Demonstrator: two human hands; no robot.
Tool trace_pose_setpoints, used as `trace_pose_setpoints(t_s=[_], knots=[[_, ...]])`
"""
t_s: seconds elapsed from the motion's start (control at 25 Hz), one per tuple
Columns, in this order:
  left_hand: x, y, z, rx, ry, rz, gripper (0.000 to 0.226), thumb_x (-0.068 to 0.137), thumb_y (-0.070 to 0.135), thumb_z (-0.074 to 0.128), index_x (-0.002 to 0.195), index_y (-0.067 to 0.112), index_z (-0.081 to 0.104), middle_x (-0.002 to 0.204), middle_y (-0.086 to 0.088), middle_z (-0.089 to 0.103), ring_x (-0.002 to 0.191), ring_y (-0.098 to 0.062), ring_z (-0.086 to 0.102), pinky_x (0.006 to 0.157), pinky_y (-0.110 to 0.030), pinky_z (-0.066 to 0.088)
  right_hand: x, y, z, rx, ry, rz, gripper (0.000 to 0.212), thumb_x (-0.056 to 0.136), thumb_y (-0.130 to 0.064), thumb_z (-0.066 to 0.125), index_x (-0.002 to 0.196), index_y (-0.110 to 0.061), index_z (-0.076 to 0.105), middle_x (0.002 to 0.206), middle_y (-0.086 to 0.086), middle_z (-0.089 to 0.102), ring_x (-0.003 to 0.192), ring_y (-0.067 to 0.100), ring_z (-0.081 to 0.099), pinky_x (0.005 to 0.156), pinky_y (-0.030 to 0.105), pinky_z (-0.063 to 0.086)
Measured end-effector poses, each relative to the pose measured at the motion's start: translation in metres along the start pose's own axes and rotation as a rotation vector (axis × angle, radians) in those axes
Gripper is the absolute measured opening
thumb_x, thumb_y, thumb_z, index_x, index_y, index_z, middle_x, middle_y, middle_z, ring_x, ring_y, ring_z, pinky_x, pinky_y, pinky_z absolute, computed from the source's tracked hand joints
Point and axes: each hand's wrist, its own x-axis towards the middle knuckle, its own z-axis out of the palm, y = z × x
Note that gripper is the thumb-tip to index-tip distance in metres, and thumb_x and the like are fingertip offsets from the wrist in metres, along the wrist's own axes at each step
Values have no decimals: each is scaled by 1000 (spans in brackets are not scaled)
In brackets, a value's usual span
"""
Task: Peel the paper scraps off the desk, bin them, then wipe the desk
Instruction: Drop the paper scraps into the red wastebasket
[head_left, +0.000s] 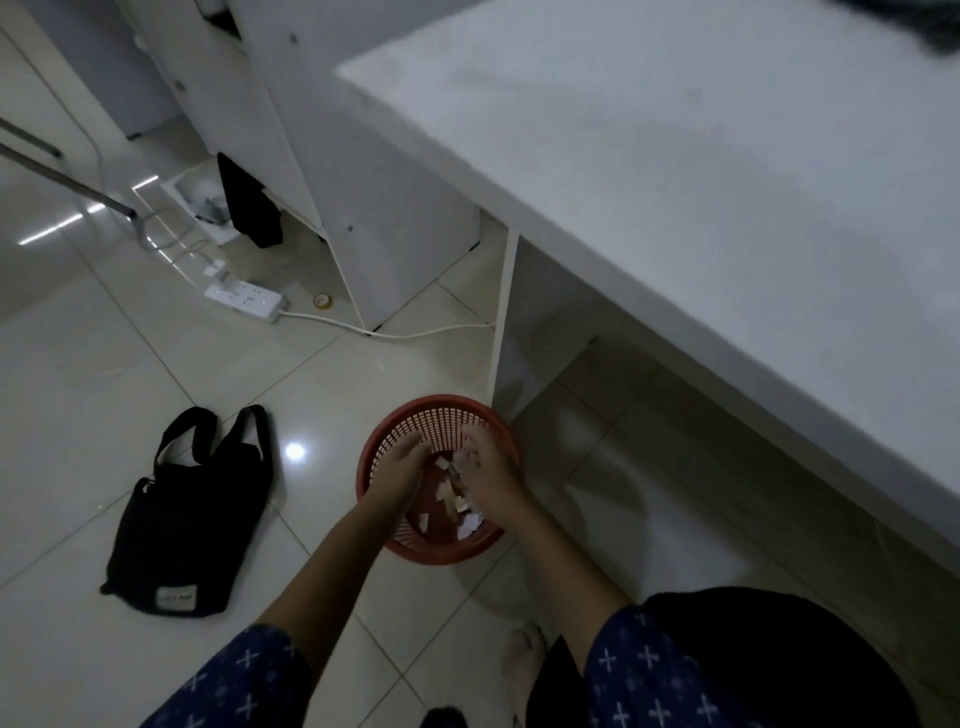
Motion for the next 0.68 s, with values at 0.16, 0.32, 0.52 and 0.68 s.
trace_pose_setpoints(t_s=[0.16, 0.32, 0.52, 0.68], knots=[[-43, -3, -23, 294, 3, 297, 46, 97, 19, 41, 143, 13, 32, 151, -11, 30, 138, -26, 28, 108, -38, 30, -48, -9, 0, -535, 28, -300, 50, 99, -21, 37, 147, -17, 24, 155, 5, 22, 144, 21, 18, 118, 39, 21], [-87, 21, -51, 340, 148, 637, 49, 94, 13, 47, 141, 11, 34, 150, -8, 32, 143, -18, 19, 109, -24, 18, -106, -58, 2, -744, 172, -538, 62, 95, -16, 40, 150, -14, 11, 159, 6, 9, 148, 19, 1, 119, 34, 1], [-148, 81, -85, 306, 348, 1030, 47, 94, 11, 46, 140, 11, 35, 147, -8, 38, 139, -19, 30, 110, -27, 24, -179, -117, -10, -832, 487, -811, 67, 77, -3, 50, 142, -8, 35, 150, 11, 36, 141, 25, 30, 109, 36, 4], [-176, 138, -102, 376, 339, 1205, 54, 92, 33, 37, 143, 13, 32, 151, -6, 32, 142, -14, 20, 115, -34, 21, -209, -181, -48, -850, 679, -943, 64, 82, -10, 23, 146, -7, 25, 155, 13, 23, 145, 27, 15, 112, 39, -1]])
